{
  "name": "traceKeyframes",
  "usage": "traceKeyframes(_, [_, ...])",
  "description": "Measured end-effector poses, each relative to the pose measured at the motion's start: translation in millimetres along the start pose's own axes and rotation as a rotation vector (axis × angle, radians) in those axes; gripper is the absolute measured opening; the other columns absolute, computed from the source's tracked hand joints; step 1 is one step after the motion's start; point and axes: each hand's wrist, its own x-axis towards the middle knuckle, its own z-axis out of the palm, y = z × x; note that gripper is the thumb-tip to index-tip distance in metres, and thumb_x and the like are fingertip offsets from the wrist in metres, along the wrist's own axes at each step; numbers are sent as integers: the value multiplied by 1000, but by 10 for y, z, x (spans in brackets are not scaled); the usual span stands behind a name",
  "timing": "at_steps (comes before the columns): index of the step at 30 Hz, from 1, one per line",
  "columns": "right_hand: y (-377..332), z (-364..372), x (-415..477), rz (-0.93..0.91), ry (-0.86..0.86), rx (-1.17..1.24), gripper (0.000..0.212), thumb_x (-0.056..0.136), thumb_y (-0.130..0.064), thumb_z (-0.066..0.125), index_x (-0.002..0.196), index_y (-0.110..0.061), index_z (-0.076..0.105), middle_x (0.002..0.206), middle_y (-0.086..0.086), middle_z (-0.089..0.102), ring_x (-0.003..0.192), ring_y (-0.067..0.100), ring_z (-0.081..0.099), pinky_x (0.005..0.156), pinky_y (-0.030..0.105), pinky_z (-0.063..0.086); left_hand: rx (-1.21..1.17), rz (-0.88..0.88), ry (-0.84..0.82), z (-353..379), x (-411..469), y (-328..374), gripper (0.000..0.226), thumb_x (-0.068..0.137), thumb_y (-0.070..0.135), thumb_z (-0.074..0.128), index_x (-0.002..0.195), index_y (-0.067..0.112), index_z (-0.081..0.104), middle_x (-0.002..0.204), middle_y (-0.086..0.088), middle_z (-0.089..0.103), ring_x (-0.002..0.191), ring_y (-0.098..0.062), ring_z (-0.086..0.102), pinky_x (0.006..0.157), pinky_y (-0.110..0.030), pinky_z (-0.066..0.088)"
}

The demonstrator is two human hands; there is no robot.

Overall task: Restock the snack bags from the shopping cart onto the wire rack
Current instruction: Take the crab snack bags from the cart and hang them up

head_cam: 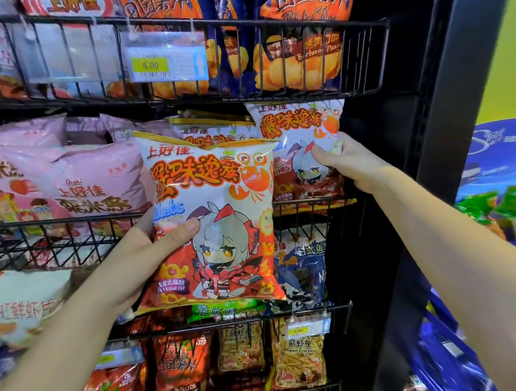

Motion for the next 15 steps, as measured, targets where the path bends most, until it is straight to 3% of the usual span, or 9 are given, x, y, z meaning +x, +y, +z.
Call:
traceKeyframes(4, [10,-91,-37,64,55,-70,52,86,-40,82,131,-25,61,120,-8,73,113,13,68,107,43,50,3,9,7,-19,-37,14,105,20,64,99,117,35,68,111,-1,79,89,-21,79,64,-28,62])
traceKeyframes(9, [64,-138,-146,67,34,-195,31,94,-25,75,122,-19,65,113,-9,72,104,8,68,101,34,52,-17,2,-10,-7,-87,14,102,24,62,100,117,38,68,114,-1,79,96,-22,78,68,-28,63])
traceKeyframes(11, [108,-146,-184,74,30,-269,25,94,-30,74,117,-25,65,109,-14,70,104,8,66,96,30,52,-14,-3,1,-12,-94,-3,102,23,62,100,116,35,69,112,-2,79,93,-23,79,66,-28,63])
traceKeyframes(13, [167,-144,-221,87,44,-345,32,89,-42,75,119,-33,65,117,-15,70,112,15,65,101,38,50,-11,-2,6,-26,-99,-19,101,24,61,101,116,33,70,112,-5,79,91,-25,79,65,-30,63])
traceKeyframes(15, [223,-128,-274,92,70,-355,39,91,-41,74,127,-32,63,126,-13,67,118,17,62,105,41,47,-12,2,6,-30,-114,-23,99,25,61,101,116,33,70,113,-5,79,91,-25,79,66,-30,63])
